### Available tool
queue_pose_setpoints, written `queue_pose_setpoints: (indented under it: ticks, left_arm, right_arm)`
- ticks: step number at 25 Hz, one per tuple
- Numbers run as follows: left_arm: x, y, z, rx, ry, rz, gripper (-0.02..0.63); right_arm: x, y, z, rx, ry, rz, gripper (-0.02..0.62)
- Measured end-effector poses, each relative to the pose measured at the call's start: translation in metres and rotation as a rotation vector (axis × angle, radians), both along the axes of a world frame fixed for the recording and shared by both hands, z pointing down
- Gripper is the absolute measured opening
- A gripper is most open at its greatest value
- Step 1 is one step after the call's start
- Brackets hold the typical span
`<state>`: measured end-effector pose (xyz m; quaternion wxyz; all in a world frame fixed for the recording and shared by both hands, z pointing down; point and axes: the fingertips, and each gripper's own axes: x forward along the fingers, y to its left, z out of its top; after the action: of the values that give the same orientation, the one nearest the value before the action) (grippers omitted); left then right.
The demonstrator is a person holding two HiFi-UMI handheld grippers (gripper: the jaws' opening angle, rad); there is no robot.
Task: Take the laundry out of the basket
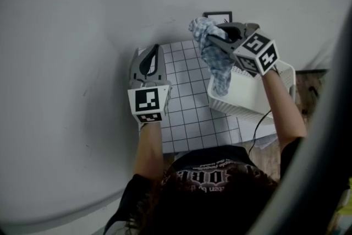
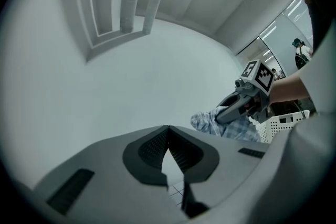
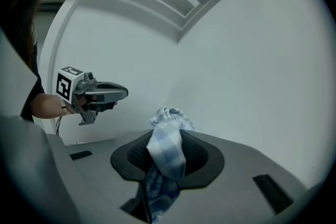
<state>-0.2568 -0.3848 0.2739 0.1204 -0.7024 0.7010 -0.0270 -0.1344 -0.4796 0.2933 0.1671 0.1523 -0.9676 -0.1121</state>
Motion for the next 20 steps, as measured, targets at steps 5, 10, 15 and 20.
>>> queue_pose_setpoints:
  ticks: [5,10,15,20]
  left_arm:
    - [-0.022,0.013,-0.009,-0.003,-0.01,-0.039,0.002]
    - [-0.062,0.033,-0.015,0.017,-0.011,-0.095,0.002]
    - [-0.097,0.048,-0.009,0.013,-0.01,-0.14,0.002]
    - [-0.117,0.058,-0.001,-0.008,-0.004,-0.171,0.002]
  right_arm:
    - [-0.038,0.017,-0.018,0.026,-0.019,-0.045,0.123]
    - [-0.095,0.039,-0.025,0.058,-0.026,-0.115,0.121]
    - [-0.143,0.054,-0.026,0.044,-0.071,-0.151,0.121]
    - [-0.173,0.065,-0.021,-0.016,-0.132,-0.158,0.121]
